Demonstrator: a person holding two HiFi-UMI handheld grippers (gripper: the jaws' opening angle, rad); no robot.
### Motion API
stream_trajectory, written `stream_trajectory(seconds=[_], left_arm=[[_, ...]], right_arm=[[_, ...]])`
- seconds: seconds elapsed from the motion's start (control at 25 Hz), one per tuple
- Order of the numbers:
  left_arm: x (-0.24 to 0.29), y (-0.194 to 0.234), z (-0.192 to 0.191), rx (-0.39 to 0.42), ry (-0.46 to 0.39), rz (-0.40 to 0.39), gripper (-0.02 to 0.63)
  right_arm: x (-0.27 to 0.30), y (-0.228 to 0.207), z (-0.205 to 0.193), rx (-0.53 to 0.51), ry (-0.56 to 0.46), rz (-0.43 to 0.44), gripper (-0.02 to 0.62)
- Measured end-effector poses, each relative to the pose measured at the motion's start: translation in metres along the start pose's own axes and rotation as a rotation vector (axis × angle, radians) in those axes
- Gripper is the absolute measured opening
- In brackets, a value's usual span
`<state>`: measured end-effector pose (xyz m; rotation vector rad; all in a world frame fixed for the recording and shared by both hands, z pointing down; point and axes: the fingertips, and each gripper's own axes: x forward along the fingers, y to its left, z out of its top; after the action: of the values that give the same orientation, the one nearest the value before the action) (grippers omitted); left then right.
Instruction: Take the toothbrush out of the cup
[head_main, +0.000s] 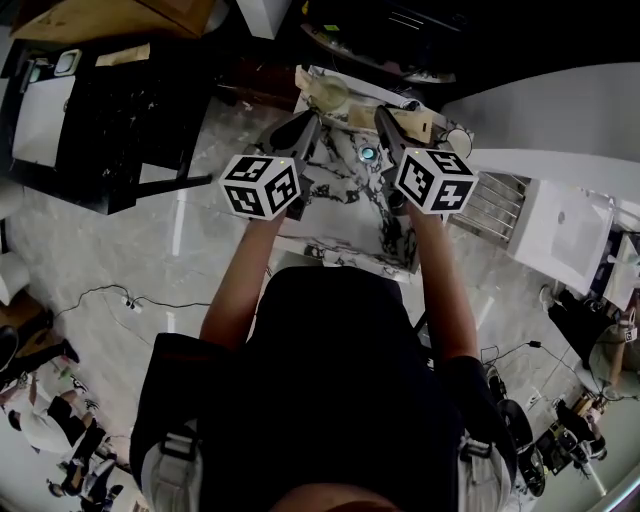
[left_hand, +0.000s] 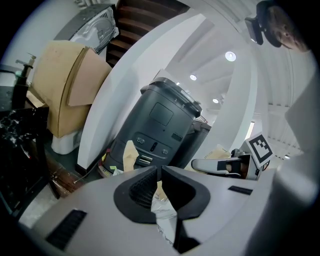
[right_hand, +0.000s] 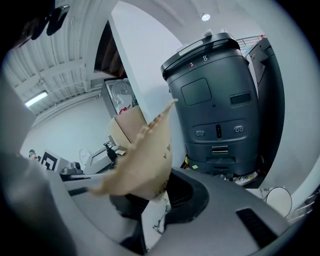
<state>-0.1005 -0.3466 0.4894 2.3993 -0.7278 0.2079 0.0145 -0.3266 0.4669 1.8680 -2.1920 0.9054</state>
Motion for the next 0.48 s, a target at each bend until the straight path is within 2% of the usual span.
stream_trajectory(seconds=[0.24,0.48], left_arm=[[0.004,0.015,-0.001,-0.009,0.003,0.038,0.022],[0.008,0.034,0.003,-0.030,-0.019,0.082,0.112]], right_arm=[[0.006,-0.003,-0.003,0.005,0.012,-0.014,0.067],[0.012,-0.004,-0.007,0.008,0.025,-0.016,0.067]])
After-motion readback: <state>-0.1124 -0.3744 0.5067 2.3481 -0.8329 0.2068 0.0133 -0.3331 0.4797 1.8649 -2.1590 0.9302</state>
